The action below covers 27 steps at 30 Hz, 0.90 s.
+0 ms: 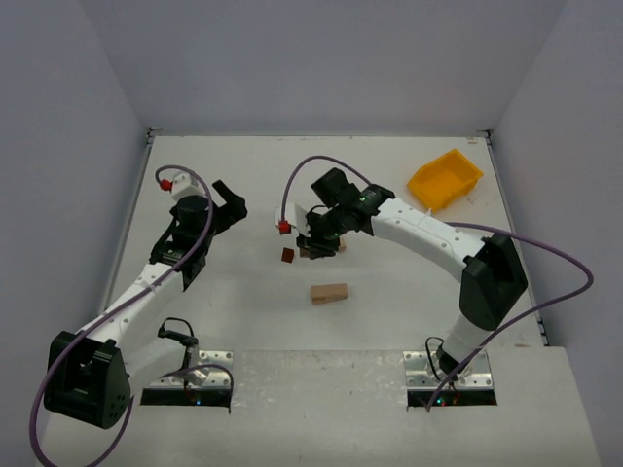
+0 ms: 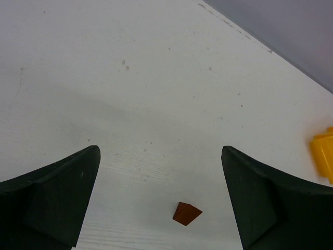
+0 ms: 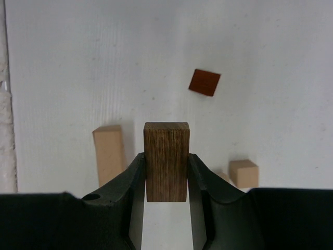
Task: Build the wood block tower
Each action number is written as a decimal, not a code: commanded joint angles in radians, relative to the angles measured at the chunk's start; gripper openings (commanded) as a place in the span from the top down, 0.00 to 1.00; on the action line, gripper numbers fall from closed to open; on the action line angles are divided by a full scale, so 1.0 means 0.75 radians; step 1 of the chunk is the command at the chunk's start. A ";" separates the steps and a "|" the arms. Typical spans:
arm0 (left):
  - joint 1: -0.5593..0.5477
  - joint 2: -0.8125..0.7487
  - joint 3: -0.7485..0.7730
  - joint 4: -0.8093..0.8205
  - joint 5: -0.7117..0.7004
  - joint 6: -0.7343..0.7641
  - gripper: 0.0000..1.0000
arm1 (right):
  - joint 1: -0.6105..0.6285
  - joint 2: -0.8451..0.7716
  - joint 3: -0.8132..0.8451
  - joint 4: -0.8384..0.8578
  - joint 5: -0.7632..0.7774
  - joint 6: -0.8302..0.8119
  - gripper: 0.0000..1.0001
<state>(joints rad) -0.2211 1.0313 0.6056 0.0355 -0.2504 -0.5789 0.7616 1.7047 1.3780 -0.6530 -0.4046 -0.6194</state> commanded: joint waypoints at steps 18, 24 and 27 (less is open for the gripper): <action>0.010 0.089 0.059 0.032 -0.092 0.013 0.00 | 0.038 -0.083 -0.314 0.040 0.065 -0.026 0.72; 0.010 0.093 0.059 0.036 -0.090 0.013 0.00 | 0.089 -0.080 -0.363 0.055 0.077 -0.039 0.71; 0.010 0.093 0.057 0.035 -0.091 0.013 0.00 | 0.099 -0.084 -0.374 0.056 0.077 -0.026 0.70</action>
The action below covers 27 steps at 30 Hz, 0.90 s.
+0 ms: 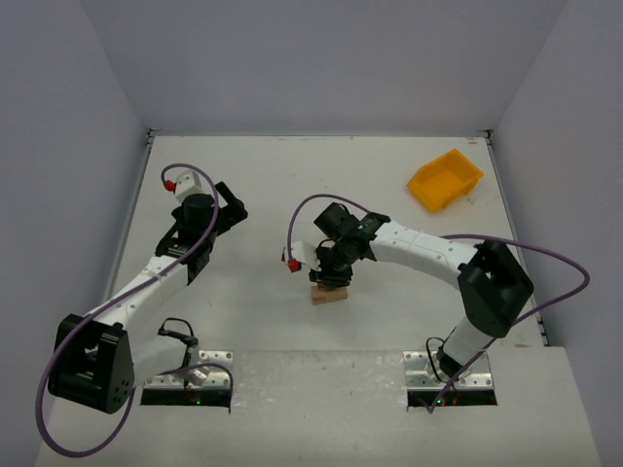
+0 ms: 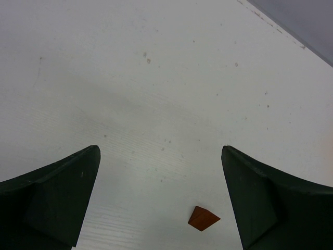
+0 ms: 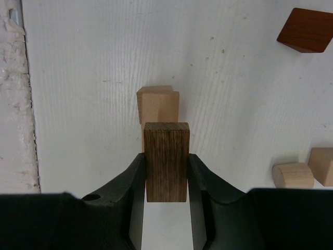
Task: Build the wood block tower
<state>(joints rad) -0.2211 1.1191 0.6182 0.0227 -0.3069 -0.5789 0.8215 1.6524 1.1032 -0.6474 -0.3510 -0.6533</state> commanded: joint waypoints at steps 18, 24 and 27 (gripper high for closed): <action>0.010 -0.003 0.045 0.052 -0.014 0.015 0.00 | 0.050 -0.025 -0.068 0.141 0.093 0.124 0.65; 0.010 0.000 0.046 0.054 -0.014 0.015 0.00 | 0.060 -0.031 -0.075 0.134 0.079 0.122 0.64; 0.010 0.002 0.045 0.055 -0.015 0.015 0.00 | 0.063 -0.026 -0.074 0.130 0.081 0.114 0.63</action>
<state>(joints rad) -0.2211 1.1194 0.6182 0.0227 -0.3107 -0.5791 0.8597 1.6524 1.0435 -0.5694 -0.2871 -0.5707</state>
